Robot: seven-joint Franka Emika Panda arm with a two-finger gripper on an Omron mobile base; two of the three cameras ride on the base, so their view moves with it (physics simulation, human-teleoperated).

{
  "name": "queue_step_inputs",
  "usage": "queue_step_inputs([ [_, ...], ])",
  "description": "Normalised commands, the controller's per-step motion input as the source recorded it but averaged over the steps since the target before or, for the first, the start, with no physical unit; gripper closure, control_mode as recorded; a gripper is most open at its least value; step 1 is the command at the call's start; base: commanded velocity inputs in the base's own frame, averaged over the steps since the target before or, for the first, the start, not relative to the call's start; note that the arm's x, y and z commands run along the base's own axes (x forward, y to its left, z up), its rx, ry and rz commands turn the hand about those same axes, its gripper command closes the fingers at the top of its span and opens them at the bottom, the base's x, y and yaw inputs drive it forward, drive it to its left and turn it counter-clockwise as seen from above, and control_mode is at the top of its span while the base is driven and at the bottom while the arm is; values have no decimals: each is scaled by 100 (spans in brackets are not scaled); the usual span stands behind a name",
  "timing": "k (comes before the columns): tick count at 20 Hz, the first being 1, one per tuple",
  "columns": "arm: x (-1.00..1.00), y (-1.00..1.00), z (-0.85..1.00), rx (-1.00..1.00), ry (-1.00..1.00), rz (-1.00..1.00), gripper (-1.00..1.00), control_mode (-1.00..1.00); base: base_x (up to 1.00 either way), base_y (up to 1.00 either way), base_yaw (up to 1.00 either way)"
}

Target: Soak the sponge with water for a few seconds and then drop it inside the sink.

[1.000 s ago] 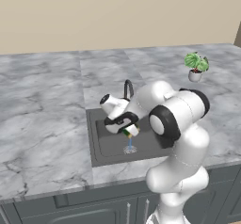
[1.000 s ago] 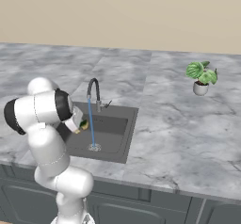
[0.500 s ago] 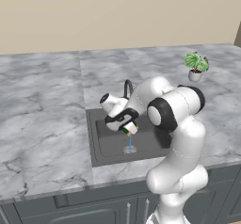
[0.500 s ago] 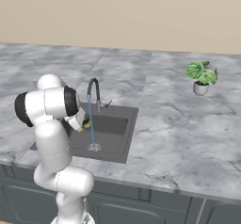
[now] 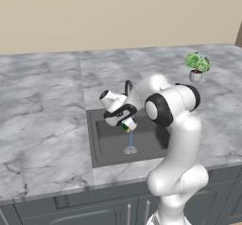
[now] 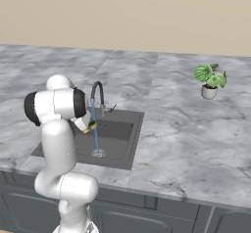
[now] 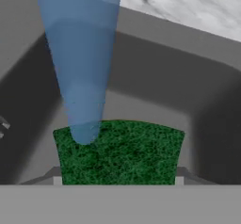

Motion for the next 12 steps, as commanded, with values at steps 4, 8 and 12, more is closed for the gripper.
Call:
queue_step_inputs([
  [4,30,0,-12,0,4,0,100,-100,0,0,0],
  [8,16,0,-9,0,2,0,100,-100,0,0,0],
  [12,9,-3,-8,0,0,0,100,-100,0,0,0],
])
